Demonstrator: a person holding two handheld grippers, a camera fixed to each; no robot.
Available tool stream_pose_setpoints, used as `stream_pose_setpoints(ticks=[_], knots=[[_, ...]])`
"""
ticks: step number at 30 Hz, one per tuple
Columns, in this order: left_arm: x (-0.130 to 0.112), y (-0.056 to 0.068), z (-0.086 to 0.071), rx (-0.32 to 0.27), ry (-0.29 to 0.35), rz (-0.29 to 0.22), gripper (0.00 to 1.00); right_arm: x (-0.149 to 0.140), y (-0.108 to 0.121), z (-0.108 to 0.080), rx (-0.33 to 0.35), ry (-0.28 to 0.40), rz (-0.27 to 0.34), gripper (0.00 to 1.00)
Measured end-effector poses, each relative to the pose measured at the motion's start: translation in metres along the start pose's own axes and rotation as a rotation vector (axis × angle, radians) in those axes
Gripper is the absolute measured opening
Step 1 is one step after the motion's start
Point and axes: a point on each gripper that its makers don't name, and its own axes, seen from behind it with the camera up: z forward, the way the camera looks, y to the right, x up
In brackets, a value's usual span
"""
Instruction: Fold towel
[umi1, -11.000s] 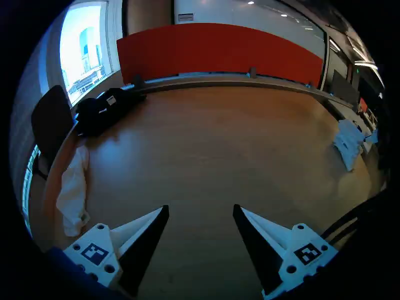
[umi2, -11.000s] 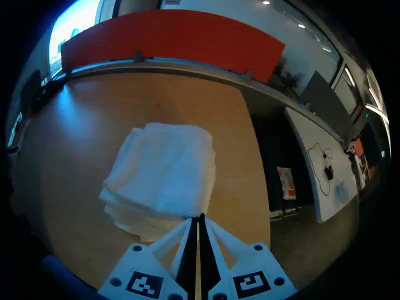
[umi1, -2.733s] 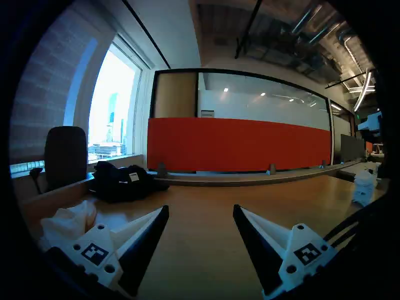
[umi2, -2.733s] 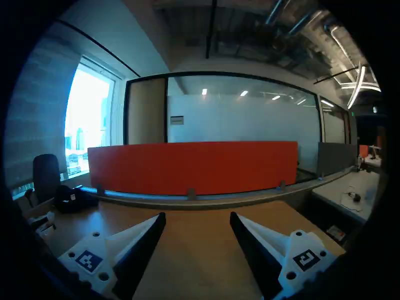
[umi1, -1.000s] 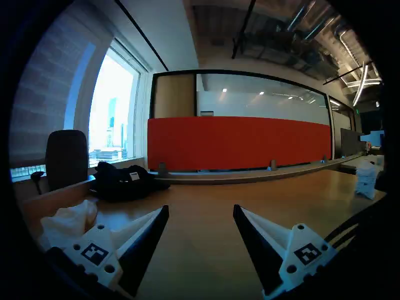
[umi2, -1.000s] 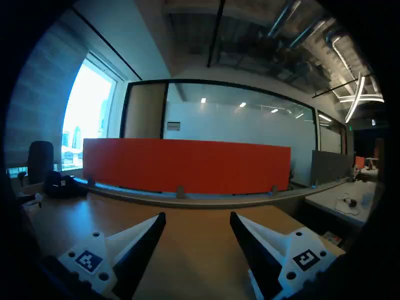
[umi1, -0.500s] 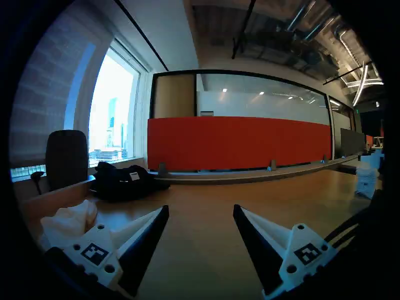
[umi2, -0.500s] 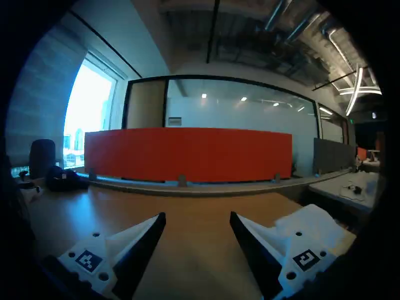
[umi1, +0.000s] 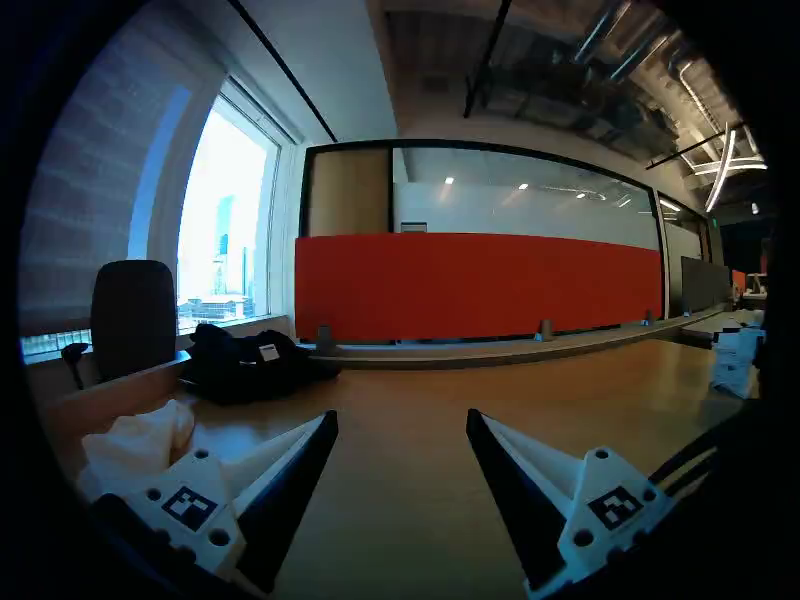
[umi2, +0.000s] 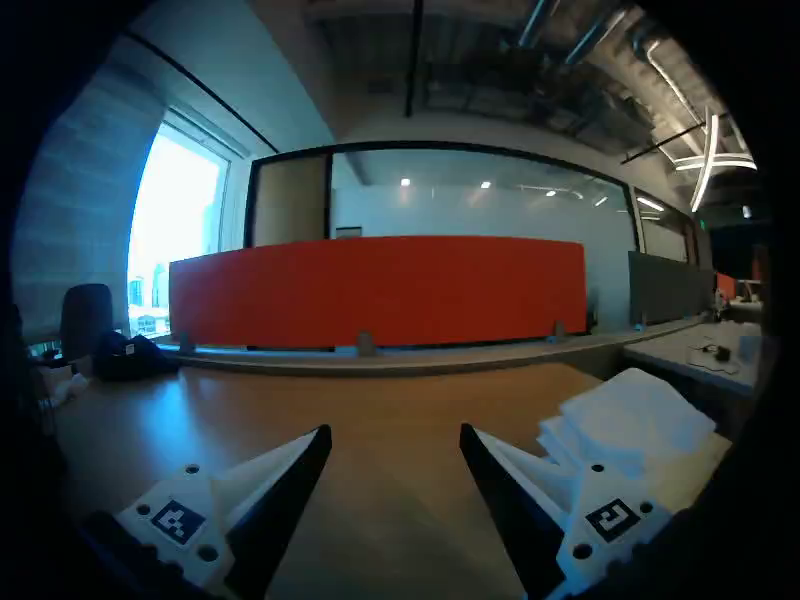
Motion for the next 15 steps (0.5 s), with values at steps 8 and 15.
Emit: stream_pose_setpoints(ticks=[8, 15], knots=[[-0.0003, 0.0001, 0.0, 0.0, 0.0, 0.0, 0.95, -0.0044, 0.0033, -0.0039, -0.003, 0.008, -0.023, 0.99], [-0.0005, -0.0004, 0.0, 0.0, 0.0, 0.0, 0.95, -0.0013, -0.003, -0.0069, 0.0, 0.02, -0.033, 0.99]])
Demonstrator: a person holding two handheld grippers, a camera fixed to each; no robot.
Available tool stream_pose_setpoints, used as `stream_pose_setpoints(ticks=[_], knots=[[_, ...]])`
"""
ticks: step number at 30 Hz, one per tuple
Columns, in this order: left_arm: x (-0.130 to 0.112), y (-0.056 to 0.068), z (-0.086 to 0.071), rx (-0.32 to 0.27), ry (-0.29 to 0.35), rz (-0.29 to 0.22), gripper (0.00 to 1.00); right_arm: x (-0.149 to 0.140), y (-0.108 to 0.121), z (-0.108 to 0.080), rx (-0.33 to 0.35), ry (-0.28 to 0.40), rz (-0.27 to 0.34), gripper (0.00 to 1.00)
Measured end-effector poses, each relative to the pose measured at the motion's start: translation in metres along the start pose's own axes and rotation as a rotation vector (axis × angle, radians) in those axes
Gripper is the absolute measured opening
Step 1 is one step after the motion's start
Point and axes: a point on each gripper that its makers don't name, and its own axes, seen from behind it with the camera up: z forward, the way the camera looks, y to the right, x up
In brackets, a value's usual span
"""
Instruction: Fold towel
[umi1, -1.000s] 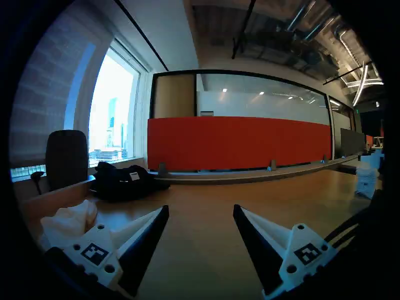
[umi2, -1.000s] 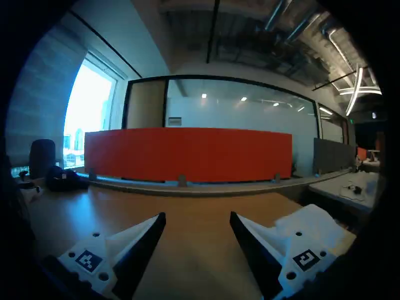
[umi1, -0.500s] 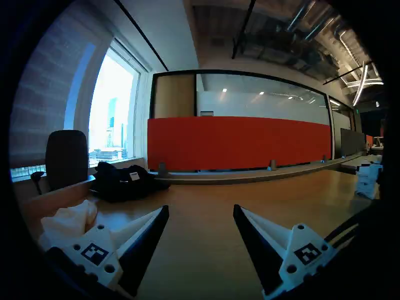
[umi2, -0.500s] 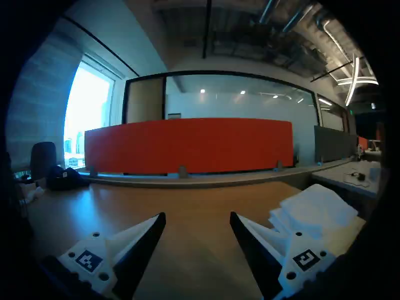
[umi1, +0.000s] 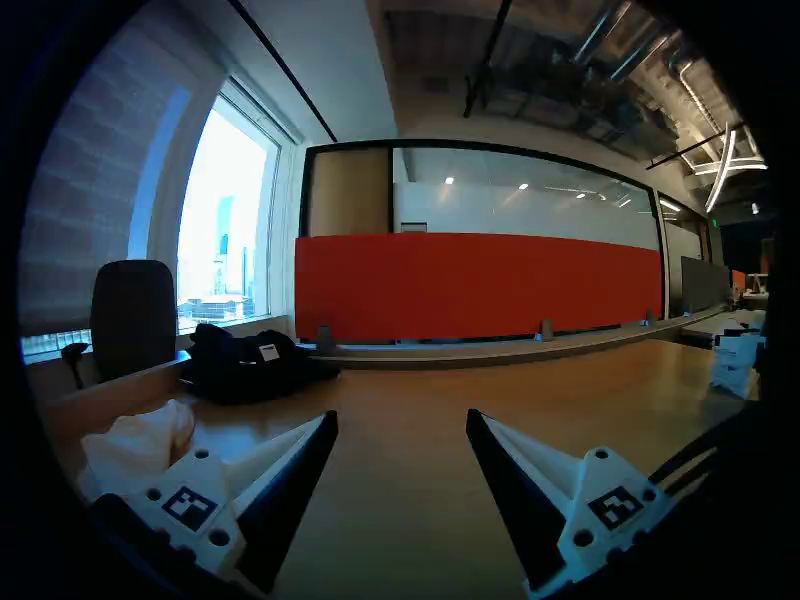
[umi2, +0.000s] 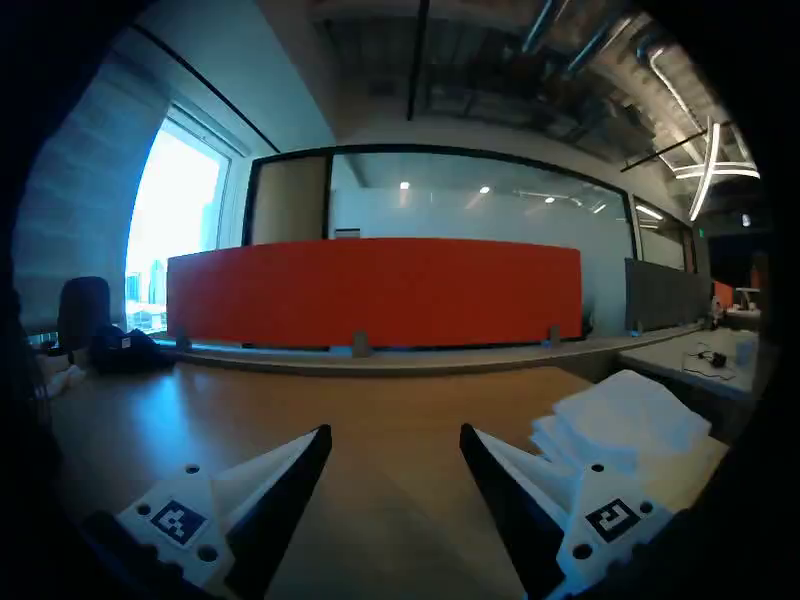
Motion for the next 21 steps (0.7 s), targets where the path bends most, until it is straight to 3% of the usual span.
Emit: stream_pose_setpoints(ticks=[21], knots=[[-0.0001, -0.0001, 0.0001, 0.0, 0.0, 0.0, 0.95, 0.0041, -0.0019, -0.004, 0.007, 0.029, -0.002, 0.99]])
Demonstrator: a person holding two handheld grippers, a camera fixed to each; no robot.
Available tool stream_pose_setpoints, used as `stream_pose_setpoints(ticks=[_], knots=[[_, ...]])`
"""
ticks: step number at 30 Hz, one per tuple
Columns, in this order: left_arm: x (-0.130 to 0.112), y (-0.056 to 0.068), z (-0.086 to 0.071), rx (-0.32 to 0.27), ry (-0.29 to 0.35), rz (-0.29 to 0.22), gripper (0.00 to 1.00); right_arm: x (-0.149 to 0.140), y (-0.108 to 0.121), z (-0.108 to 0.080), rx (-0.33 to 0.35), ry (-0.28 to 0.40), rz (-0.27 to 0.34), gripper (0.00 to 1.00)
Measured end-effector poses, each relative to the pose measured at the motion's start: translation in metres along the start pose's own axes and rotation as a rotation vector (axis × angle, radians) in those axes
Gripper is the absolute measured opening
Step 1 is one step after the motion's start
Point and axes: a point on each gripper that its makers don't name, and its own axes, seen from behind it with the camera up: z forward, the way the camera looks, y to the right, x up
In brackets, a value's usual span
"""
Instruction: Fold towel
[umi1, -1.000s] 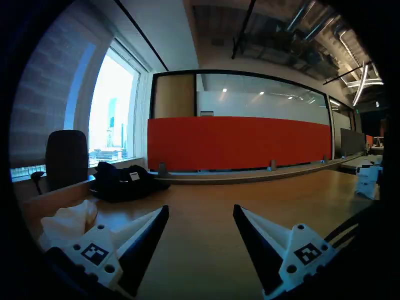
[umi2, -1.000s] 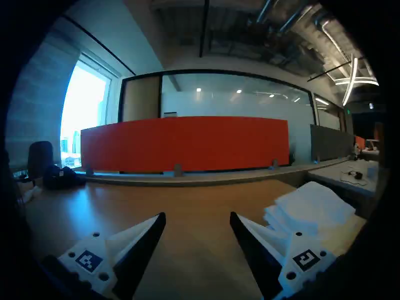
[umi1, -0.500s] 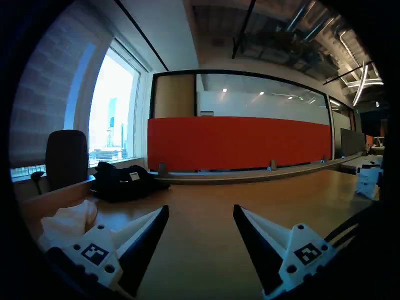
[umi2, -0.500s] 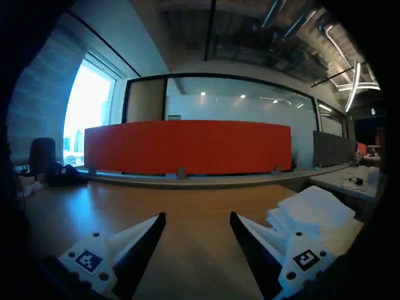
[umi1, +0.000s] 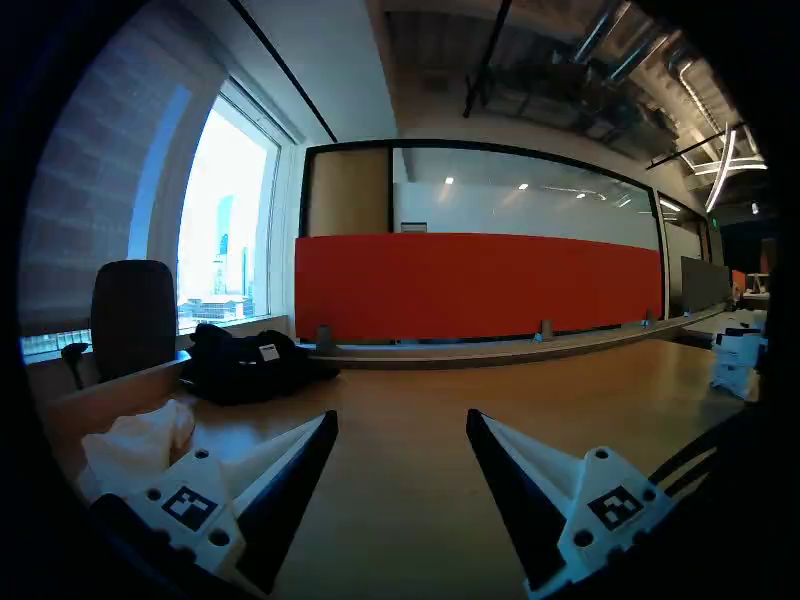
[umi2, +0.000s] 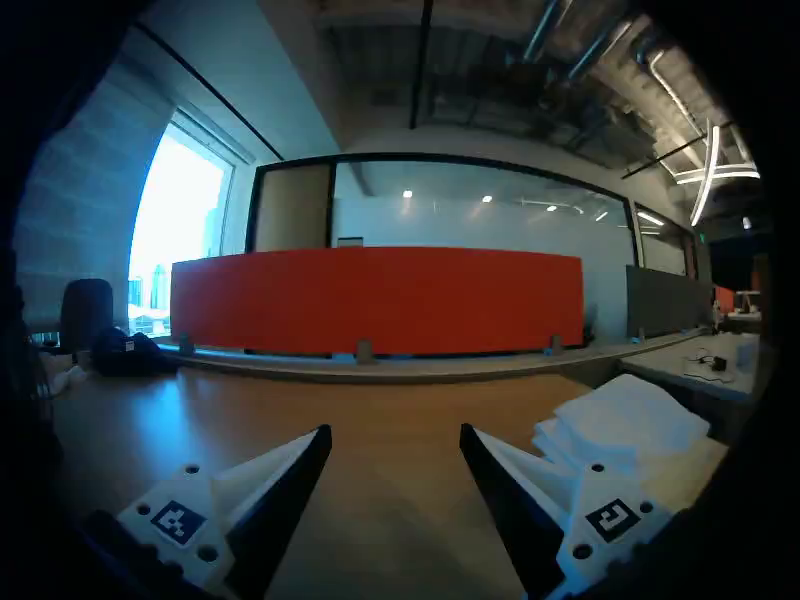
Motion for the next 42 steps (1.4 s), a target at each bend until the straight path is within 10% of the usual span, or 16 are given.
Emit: stream_pose_setpoints(ticks=[42], knots=[[0.0059, -0.0021, -0.0016, 0.0, -0.002, 0.0, 0.95, -0.0018, 0.0022, 0.0014, -0.001, 0.0, 0.0, 0.99]])
